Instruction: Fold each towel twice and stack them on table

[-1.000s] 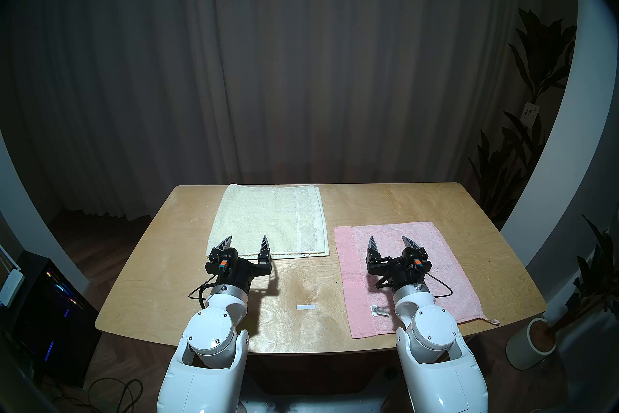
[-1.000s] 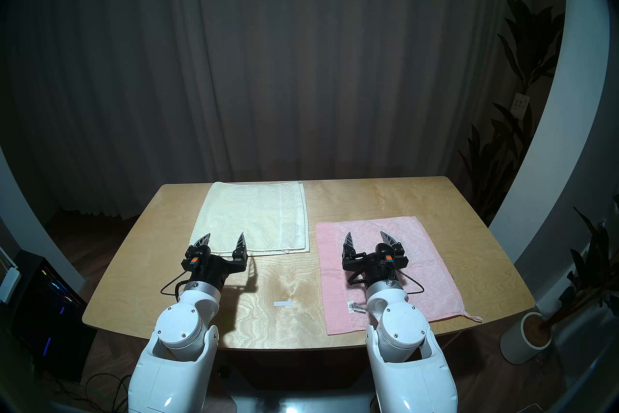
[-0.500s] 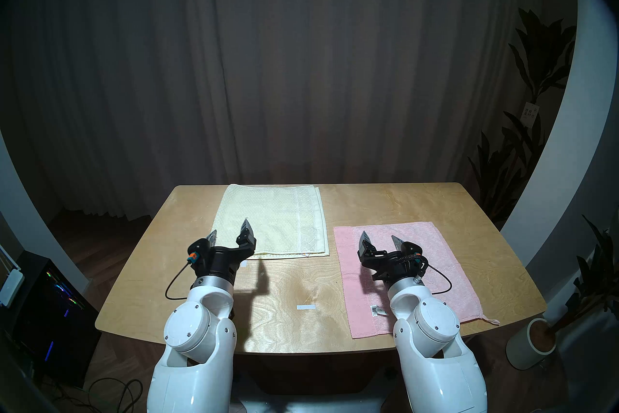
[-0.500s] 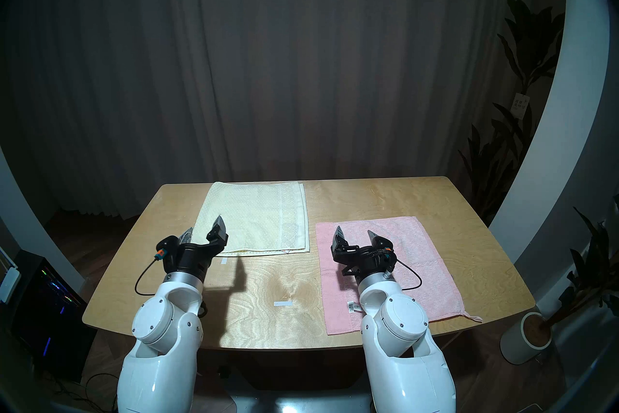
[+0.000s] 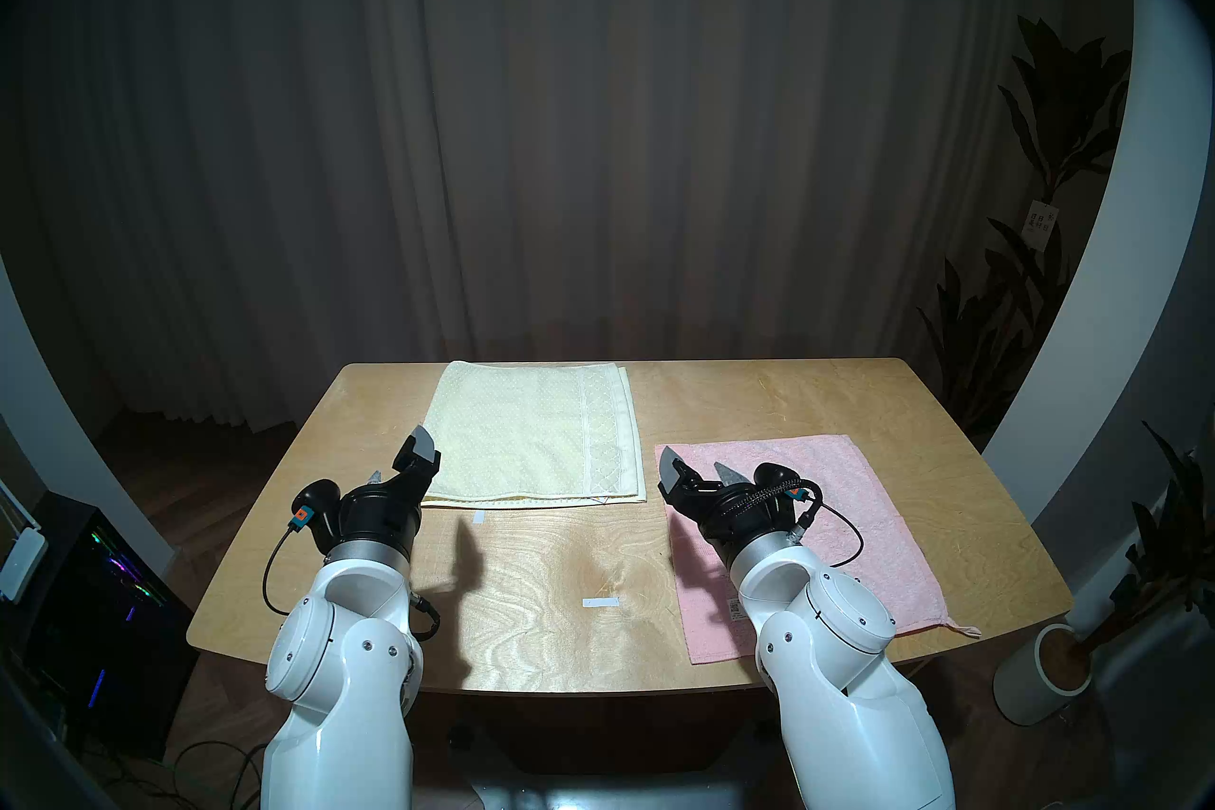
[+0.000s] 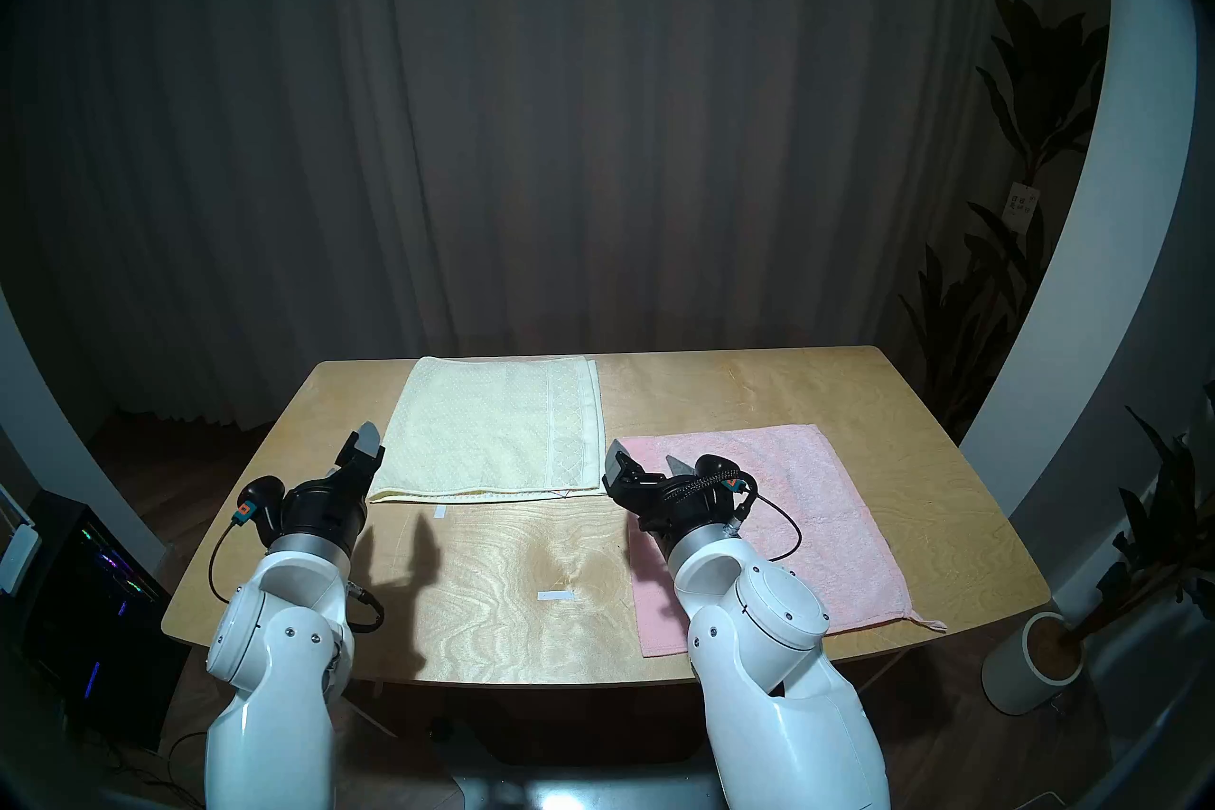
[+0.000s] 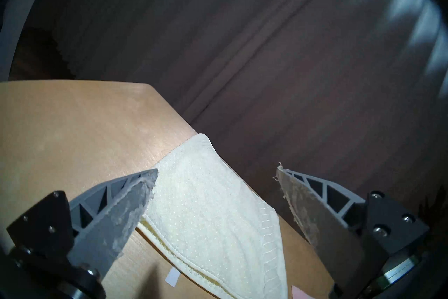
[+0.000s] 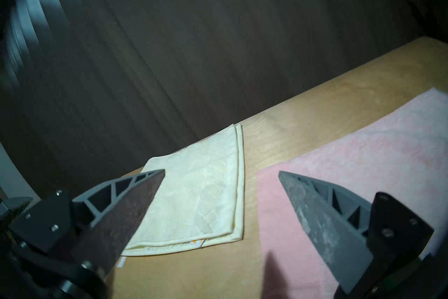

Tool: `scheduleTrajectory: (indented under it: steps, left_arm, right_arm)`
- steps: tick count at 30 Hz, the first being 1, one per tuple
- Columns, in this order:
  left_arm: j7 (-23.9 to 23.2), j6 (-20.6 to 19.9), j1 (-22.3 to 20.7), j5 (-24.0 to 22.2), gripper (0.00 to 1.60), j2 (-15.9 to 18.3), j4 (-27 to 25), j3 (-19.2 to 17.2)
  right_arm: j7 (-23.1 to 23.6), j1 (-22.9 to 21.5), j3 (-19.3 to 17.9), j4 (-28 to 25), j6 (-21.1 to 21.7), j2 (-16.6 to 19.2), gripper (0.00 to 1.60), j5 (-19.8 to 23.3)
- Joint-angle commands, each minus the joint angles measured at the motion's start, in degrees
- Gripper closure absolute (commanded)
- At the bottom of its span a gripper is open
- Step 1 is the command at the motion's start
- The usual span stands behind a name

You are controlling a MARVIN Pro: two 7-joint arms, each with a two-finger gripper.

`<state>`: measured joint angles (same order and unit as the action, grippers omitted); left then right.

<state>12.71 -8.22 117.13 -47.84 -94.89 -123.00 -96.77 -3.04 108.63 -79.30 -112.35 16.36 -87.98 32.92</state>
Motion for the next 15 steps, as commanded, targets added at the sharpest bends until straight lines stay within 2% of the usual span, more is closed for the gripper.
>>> scheduleTrajectory:
  steps: [1, 8, 15]
  left_arm:
    - [1.31, -1.26, 1.61, -8.89, 0.00, -1.13, -3.85, -1.00]
    - [2.47, -2.93, 1.45, -16.02, 0.00, -1.72, -4.03, -2.32]
    - [2.71, -4.94, 0.78, -21.48, 0.00, -2.14, -3.70, -3.90]
  right_arm:
    - [-4.71, -3.32, 1.70, -1.45, 3.67, 0.19, 0.00, 8.60]
    - [-12.06, -6.69, 1.79, 0.49, 8.16, -0.55, 0.00, 19.76]
    - [-19.22, -9.00, 2.08, 1.75, 10.92, -0.95, 0.00, 30.90]
